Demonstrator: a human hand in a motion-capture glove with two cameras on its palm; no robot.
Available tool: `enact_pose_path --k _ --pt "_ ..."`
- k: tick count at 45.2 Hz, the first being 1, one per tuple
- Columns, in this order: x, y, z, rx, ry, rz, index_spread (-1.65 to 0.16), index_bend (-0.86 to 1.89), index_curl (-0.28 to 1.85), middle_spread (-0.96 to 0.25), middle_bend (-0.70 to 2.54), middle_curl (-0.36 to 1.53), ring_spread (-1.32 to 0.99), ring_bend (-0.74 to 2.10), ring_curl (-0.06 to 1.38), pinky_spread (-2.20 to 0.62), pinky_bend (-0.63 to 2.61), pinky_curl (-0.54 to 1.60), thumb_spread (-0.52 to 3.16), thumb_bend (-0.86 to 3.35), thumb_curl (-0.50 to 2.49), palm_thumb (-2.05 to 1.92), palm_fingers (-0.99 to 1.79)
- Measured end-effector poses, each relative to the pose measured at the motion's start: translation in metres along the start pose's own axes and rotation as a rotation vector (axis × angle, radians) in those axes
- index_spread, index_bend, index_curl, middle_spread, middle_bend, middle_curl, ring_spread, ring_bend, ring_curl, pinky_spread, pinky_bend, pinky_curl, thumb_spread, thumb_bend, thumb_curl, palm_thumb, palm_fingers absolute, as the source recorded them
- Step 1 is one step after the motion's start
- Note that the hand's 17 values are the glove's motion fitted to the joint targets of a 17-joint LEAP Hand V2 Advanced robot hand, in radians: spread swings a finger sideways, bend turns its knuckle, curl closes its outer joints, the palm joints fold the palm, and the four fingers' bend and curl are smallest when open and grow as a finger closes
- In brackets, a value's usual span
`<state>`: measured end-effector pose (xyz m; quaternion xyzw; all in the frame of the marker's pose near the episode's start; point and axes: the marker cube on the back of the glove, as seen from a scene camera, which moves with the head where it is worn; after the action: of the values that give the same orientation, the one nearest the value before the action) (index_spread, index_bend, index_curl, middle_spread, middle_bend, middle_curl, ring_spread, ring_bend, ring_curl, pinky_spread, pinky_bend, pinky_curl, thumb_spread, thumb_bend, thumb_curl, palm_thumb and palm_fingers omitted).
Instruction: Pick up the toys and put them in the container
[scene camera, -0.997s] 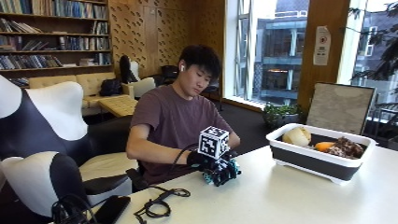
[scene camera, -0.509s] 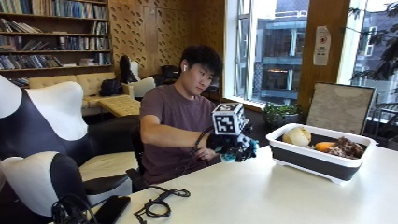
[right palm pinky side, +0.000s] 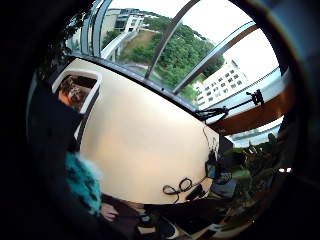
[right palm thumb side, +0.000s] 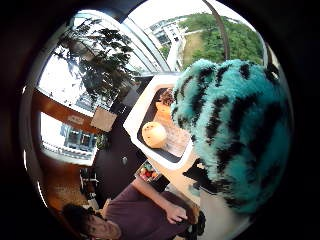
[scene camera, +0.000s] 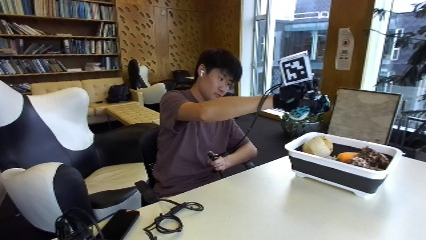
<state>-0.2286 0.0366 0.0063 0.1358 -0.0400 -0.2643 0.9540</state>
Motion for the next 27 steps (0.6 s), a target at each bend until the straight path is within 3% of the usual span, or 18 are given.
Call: enact_pose_path --k 8,11,16,20,25,27 --pt "-0.065 -0.028 0.038 -0.019 0.149 -0.135 -0.3 0.79 0.68 -0.2 1.26 0.88 -0.35 1.31 0.65 -0.37 1.02 0.49 0.73 0.06 0.77 0.58 1.06" --pt "-0.1 -0.033 0.046 -0.037 0.029 -0.129 -0.3 0.78 0.71 -0.2 1.27 0.88 -0.35 1.31 0.65 -0.38 1.03 0.49 0.72 0.05 0.79 0.58 1.06" --pt "-0.111 -0.047 0.066 -0.049 0.24 -0.045 -0.3 0.74 0.75 -0.19 1.27 0.88 -0.35 1.31 0.65 -0.38 1.03 0.5 0.72 0.04 0.82 0.58 1.05" --pt "-0.142 -0.046 0.072 -0.1 0.09 -0.099 -0.31 0.7 0.78 -0.19 1.25 0.87 -0.35 1.31 0.65 -0.37 1.04 0.5 0.73 0.01 0.83 0.56 1.02" --pt "-0.144 -0.046 0.086 -0.172 0.18 -0.052 -0.3 0.52 0.8 -0.2 1.19 0.85 -0.34 1.34 0.65 -0.37 1.07 0.51 0.82 -0.01 0.81 0.52 0.87" --pt "-0.145 -0.046 0.091 -0.221 0.221 0.002 -0.28 0.38 0.78 -0.21 1.11 0.83 -0.33 1.31 0.64 -0.35 1.08 0.52 0.91 -0.06 0.77 0.41 0.63"
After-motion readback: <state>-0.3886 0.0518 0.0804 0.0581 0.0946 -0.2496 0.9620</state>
